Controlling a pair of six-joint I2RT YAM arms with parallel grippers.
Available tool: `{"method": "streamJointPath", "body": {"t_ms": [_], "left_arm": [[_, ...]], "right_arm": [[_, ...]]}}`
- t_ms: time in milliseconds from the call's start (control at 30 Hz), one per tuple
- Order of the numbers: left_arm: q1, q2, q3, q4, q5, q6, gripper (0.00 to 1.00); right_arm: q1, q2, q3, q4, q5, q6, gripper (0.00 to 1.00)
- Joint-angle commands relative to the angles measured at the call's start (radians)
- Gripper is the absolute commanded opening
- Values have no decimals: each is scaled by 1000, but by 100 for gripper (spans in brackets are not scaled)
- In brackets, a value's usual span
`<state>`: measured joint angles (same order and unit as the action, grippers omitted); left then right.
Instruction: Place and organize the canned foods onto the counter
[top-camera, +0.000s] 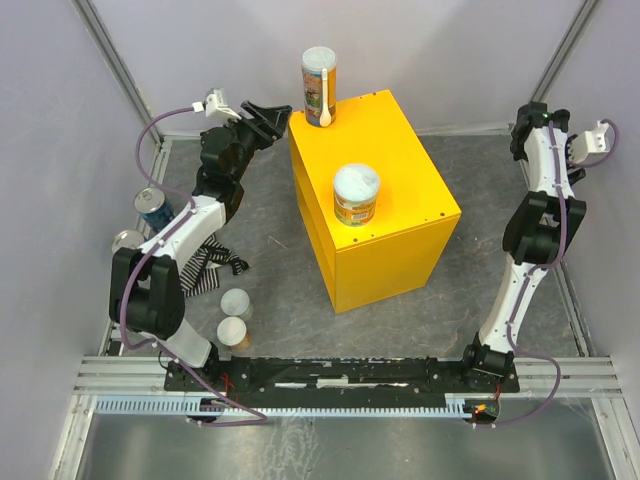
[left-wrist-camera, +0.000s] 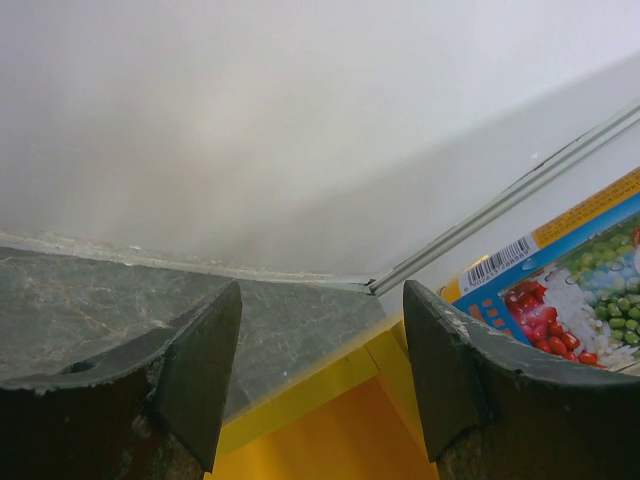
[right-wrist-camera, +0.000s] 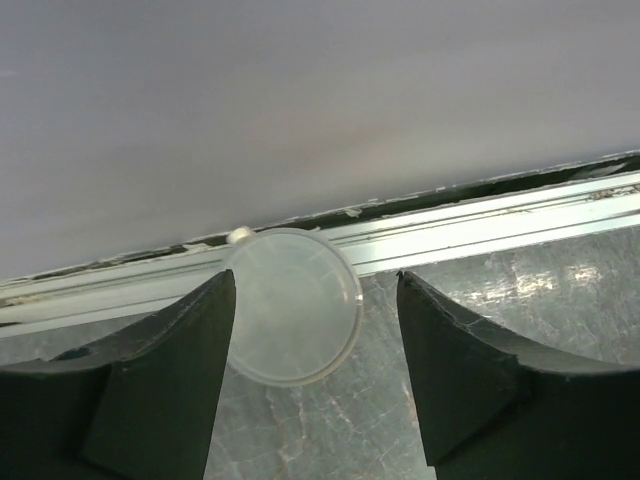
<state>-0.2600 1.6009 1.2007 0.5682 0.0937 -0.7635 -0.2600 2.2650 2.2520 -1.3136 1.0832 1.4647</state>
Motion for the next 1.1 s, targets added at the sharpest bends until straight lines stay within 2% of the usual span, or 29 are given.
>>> {"method": "streamJointPath", "body": {"t_ms": [0, 100, 133, 200, 267, 333, 500, 700, 1000, 1067], "left_arm": [[11, 34, 22, -50, -50, 45, 71], [11, 34, 15, -44, -57, 42, 71], [11, 35, 13, -40, -60, 39, 71], [11, 36, 13, -33, -64, 36, 71], [11, 36, 19, -30, -70, 39, 71], [11, 34, 20, -27, -86, 47, 71], [11, 51, 32, -19, -99, 51, 71], [11, 72, 50, -5, -118, 42, 71], [14, 100, 61, 12, -129, 30, 70], [15, 102, 64, 13, -127, 30, 70]], "right_arm": [[-36, -105, -88, 80, -9, -9, 70], [-61, -191, -222, 210, -57, -45, 64], [-63, -219, -292, 258, -54, -52, 65], [-75, -263, -377, 319, -40, -53, 78], [-93, -296, -434, 364, -32, -73, 99], [-111, -324, -482, 443, -53, -161, 99], [-155, -361, -559, 555, -92, -248, 100], [-202, -385, -642, 714, -190, -356, 84], [-261, -380, -668, 808, -272, -424, 33], [-277, -372, -660, 801, -282, -396, 29]]}}
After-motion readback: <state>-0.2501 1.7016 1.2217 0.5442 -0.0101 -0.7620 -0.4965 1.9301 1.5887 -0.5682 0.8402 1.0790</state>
